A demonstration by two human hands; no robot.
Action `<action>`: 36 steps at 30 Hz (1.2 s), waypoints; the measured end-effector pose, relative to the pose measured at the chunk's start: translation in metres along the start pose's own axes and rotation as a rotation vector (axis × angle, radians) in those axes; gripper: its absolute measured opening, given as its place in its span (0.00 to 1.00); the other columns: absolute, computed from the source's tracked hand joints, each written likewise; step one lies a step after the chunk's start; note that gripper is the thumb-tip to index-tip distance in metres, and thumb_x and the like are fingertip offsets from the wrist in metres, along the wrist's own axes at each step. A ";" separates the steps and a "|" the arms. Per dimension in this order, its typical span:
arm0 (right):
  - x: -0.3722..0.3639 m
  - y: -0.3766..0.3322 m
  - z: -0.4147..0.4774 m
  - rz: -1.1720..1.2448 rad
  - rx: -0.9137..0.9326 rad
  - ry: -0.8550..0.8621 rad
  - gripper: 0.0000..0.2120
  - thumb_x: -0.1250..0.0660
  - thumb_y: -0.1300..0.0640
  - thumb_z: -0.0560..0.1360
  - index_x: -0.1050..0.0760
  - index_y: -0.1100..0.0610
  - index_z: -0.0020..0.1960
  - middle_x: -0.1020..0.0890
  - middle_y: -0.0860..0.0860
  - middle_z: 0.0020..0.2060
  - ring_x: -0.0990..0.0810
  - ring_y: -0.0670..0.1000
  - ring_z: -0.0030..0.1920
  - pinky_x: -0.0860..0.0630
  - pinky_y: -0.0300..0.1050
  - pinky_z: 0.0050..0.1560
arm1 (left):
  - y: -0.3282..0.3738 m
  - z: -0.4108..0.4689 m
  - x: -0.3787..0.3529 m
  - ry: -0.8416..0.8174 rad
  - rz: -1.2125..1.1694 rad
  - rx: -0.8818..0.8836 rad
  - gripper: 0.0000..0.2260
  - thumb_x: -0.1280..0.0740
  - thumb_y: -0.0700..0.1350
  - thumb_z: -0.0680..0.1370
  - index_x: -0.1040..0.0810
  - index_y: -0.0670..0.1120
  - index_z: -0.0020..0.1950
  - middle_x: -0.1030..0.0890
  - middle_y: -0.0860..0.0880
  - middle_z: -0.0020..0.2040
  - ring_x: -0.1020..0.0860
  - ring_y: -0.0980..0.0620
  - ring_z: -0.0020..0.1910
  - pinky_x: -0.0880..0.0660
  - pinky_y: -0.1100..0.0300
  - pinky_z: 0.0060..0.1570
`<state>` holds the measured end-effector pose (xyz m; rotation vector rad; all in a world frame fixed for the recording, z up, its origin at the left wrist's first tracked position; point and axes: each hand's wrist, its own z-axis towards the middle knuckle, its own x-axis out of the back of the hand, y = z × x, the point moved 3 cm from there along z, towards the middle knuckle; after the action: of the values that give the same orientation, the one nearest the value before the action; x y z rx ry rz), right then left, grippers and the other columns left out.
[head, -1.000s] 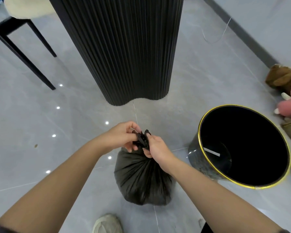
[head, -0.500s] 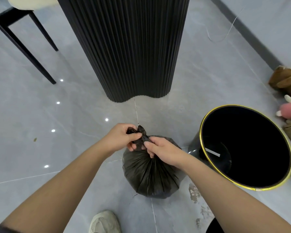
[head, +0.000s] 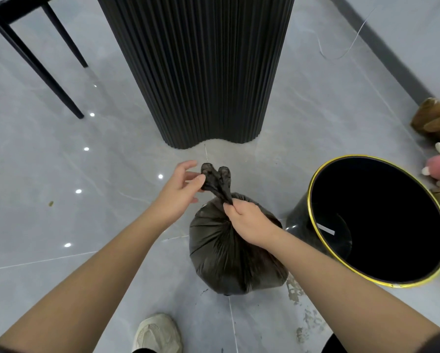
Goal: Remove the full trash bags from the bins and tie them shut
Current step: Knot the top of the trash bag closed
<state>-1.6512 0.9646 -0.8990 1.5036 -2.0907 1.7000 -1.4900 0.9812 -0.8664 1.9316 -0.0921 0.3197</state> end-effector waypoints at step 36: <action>-0.020 0.041 0.040 0.507 -0.412 0.077 0.16 0.45 0.52 0.80 0.30 0.55 0.35 0.26 0.54 0.41 0.27 0.52 0.45 0.32 0.46 0.47 | -0.111 0.019 -0.074 -0.269 0.901 -0.239 0.27 0.48 0.58 0.81 0.53 0.55 0.78 0.55 0.56 0.79 0.57 0.54 0.77 0.53 0.43 0.74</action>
<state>-1.6487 0.9431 -0.9558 0.8289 -2.7182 1.2754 -1.5341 0.9994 -0.9925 1.5821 -1.1416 0.6002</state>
